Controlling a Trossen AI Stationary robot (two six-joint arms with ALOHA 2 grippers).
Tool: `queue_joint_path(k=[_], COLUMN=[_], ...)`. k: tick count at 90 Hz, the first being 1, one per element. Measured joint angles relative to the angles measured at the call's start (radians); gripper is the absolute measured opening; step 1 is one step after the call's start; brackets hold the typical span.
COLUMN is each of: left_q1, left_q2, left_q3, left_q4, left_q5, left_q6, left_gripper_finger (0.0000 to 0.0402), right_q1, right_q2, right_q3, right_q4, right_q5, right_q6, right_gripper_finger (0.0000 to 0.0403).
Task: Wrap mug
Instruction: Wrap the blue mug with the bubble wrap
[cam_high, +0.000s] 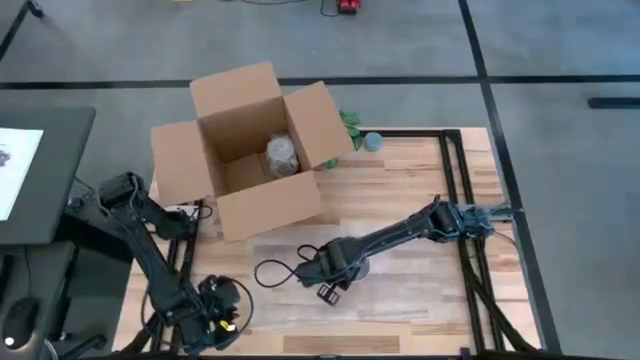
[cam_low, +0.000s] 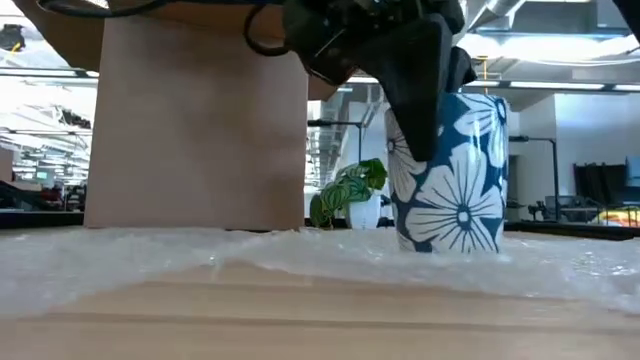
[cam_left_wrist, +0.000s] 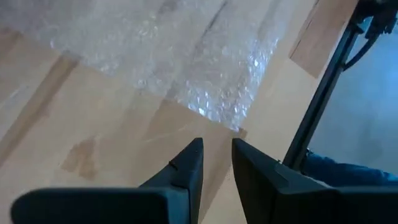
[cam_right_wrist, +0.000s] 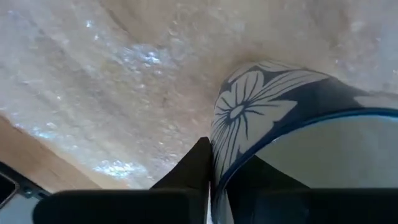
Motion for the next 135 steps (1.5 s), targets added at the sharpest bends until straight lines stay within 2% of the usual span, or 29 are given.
queue_joint_path(k=[14,34,52,63,72,80,91,114,123,135], left_q1=[-0.003,-0.01,-0.009,0.001,0.017,0.027,0.046,0.09,0.104,0.116], left_q2=[-0.001,-0.001,-0.001,-0.001,-0.001,-0.001,-0.001,-0.005,-0.005,-0.003], left_q3=[0.0,0.0,0.0,-0.021,-0.081,-0.144,-0.222,-0.345,-0.342,-0.333], left_q4=[0.013,0.033,0.032,0.057,0.119,0.151,0.197,0.363,0.363,0.324], left_q5=[-0.002,-0.016,-0.024,-0.054,-0.062,-0.06,-0.058,-0.054,-0.036,-0.023], left_q6=[0.0,0.0,-0.021,-0.11,-0.208,-0.324,-0.441,-0.505,-0.51,-0.533], left_gripper_finger=[0.0066,0.0066,0.0066,0.0066,0.007,0.0088,0.0133,0.0231,0.0244,0.0238], right_q1=[0.0,0.0,0.004,0.013,0.031,0.054,0.085,0.135,0.151,0.163], right_q2=[0.0,-0.025,-0.143,-0.246,-0.319,-0.366,-0.403,-0.411,-0.411,-0.411], right_q3=[0.016,0.016,0.016,0.017,0.017,0.017,0.017,0.017,0.017,0.017], right_q4=[0.039,0.002,-0.008,-0.025,-0.024,-0.027,-0.03,-0.096,-0.108,-0.108], right_q5=[-0.006,-0.014,-0.009,0.028,0.098,0.157,0.208,0.211,0.21,0.208], right_q6=[0.006,-0.02,-0.063,-0.052,-0.01,0.028,0.055,0.073,0.074,0.074], right_gripper_finger=[0.0052,0.0112,0.0164,0.0177,0.0179,0.0179,0.0179,0.0179,0.018,0.018])
